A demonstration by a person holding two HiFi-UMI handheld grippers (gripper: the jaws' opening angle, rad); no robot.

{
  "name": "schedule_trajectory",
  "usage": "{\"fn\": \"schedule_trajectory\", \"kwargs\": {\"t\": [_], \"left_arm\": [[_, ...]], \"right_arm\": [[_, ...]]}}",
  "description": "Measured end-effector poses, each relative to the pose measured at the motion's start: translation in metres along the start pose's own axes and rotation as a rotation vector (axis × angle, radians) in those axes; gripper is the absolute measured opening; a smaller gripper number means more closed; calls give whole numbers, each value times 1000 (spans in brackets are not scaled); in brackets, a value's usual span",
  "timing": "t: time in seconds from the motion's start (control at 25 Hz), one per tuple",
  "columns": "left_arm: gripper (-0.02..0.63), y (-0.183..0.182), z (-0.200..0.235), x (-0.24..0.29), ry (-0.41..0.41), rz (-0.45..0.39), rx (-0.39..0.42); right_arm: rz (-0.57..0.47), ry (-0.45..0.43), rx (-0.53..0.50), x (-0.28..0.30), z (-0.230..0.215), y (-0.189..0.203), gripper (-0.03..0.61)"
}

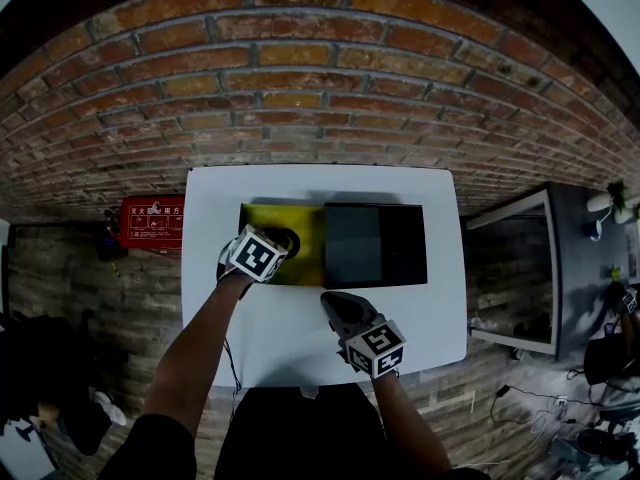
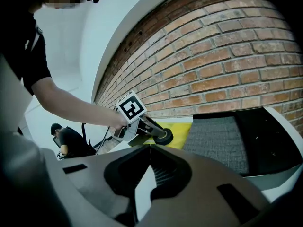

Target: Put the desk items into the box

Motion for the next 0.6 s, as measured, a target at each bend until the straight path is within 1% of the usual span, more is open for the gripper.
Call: {"fn": "schedule_trajectory", "kwargs": {"t": [0.12, 0.2, 0.32, 0.6], "left_arm": [[135, 0, -4, 7, -10, 13, 53], [135, 0, -9, 11, 0, 24, 79], [135, 4, -13, 14, 9, 51, 86], [137, 4, -15, 22, 17, 64, 87]], "right_arm": [[2, 2, 6, -1, -2, 2, 21], [3, 5, 10, -3, -3, 3, 21], [5, 12, 14, -5, -4, 4, 21], [7, 19, 27, -9, -9, 6, 21]]}}
Point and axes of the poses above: the fingertips, and each gripper's own axes: x forward along the fingers, z to its left, y out of its underside, the point moved 4 cm from there along -x, backward along the fingers, and after that the axes turned 5 degrees about -y, right-handed, at the moved point
